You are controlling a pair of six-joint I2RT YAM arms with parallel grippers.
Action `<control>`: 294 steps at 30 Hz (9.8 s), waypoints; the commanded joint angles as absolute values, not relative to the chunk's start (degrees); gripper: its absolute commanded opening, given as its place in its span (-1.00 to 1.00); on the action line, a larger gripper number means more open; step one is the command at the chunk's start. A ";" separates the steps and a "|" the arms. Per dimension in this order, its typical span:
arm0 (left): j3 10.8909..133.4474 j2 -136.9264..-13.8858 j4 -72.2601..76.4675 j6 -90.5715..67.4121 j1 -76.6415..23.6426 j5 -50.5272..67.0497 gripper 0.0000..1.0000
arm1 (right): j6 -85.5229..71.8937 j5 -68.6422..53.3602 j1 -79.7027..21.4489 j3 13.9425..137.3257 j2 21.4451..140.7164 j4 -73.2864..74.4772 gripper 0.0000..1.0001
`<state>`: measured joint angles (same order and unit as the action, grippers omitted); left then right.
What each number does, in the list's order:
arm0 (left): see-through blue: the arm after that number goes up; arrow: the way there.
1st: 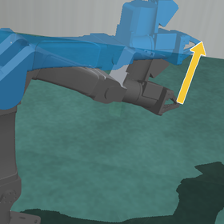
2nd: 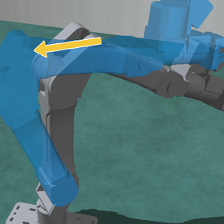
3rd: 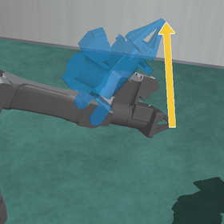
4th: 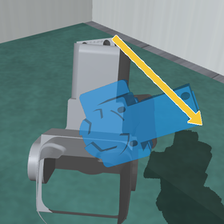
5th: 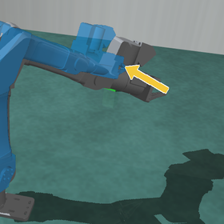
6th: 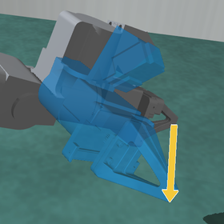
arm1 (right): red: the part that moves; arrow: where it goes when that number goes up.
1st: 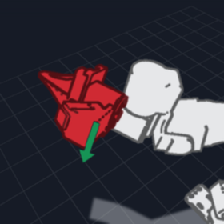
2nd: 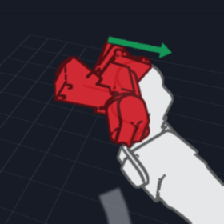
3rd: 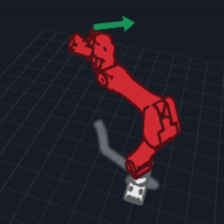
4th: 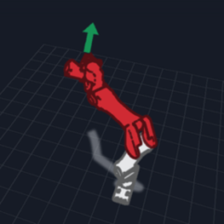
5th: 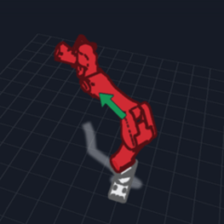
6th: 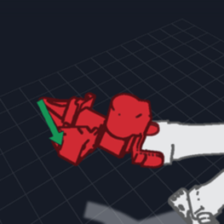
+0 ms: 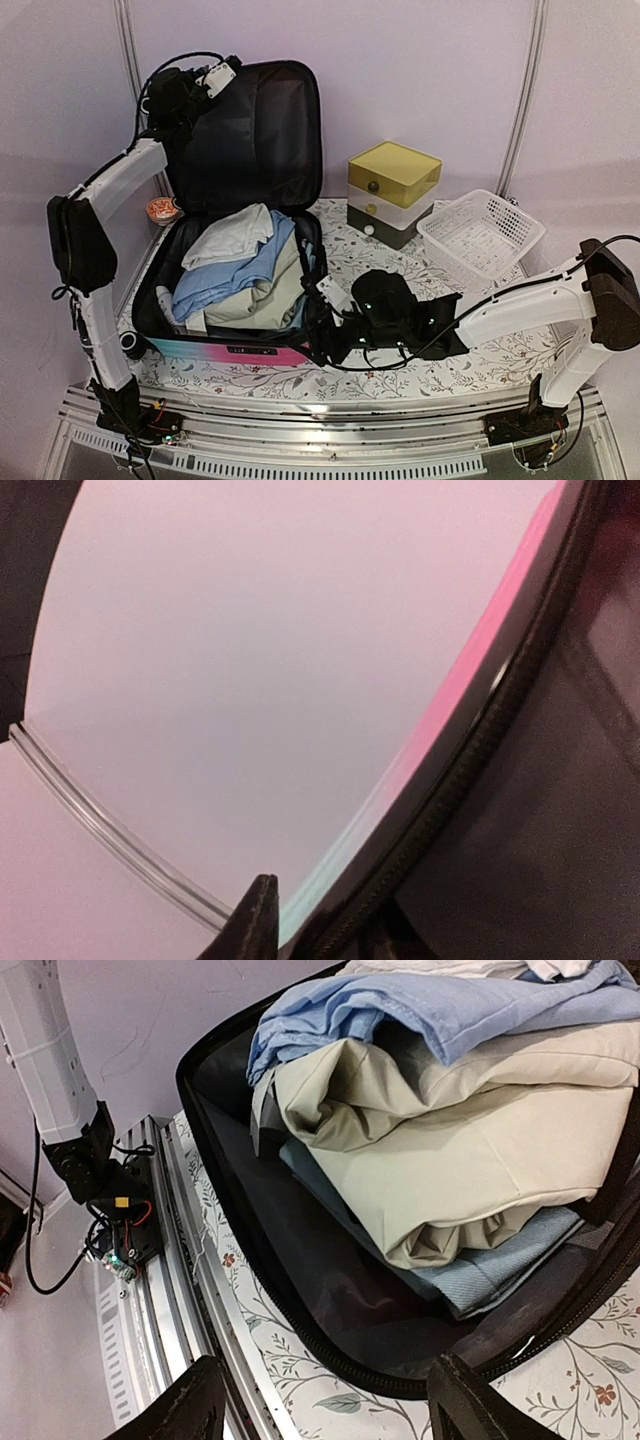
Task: Open, take out, and arrange the luggage
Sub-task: Open the luggage at the center of the board, then adjust the opened luggage at the center of the board.
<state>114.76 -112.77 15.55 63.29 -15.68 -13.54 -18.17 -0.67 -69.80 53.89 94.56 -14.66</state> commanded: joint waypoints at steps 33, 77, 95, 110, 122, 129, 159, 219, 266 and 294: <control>82.77 -74.96 -22.11 0.19 -45.91 -38.13 0.97 | -15.07 1.41 -68.94 52.61 90.86 -17.18 0.41; 34.33 -58.28 -36.07 -45.37 -54.11 1.35 -1.00 | -19.17 5.36 -63.15 48.84 90.00 -18.45 0.40; 37.13 -65.40 -25.03 -34.78 -34.04 -4.61 -1.00 | -18.76 3.95 -61.64 48.40 89.17 -18.37 0.40; 41.15 -53.97 -35.02 -35.30 -33.13 0.76 -0.74 | -18.22 3.91 -60.95 47.85 88.15 -18.37 0.40; 44.42 -43.84 -47.70 -47.90 -33.13 -2.67 -0.25 | -18.28 3.56 -60.67 48.42 88.66 -18.63 0.40; 47.87 -38.98 -57.18 -58.26 -33.22 -2.34 -0.41 | -18.56 4.12 -60.67 47.45 87.75 -18.57 0.40; 24.76 -24.40 -38.94 -102.66 -35.01 13.77 0.64 | -19.21 3.08 -60.44 47.11 88.67 -20.96 0.40; 36.56 -68.74 -20.87 -90.78 -23.67 -15.89 0.19 | -30.64 -12.45 -52.71 59.03 105.10 -20.72 0.42; 78.84 -80.72 -19.78 -20.11 5.76 1.48 0.62 | -37.62 -4.73 -49.76 81.02 118.39 -5.17 0.07; 100.47 -121.31 -1.41 -15.71 13.16 19.21 0.41 | -38.70 -7.44 -49.94 78.84 116.19 -4.48 0.07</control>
<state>97.54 -118.19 -2.81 -16.64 11.84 14.00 -38.59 -5.80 -49.95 79.96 118.39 -6.22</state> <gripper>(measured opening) 0.715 0.534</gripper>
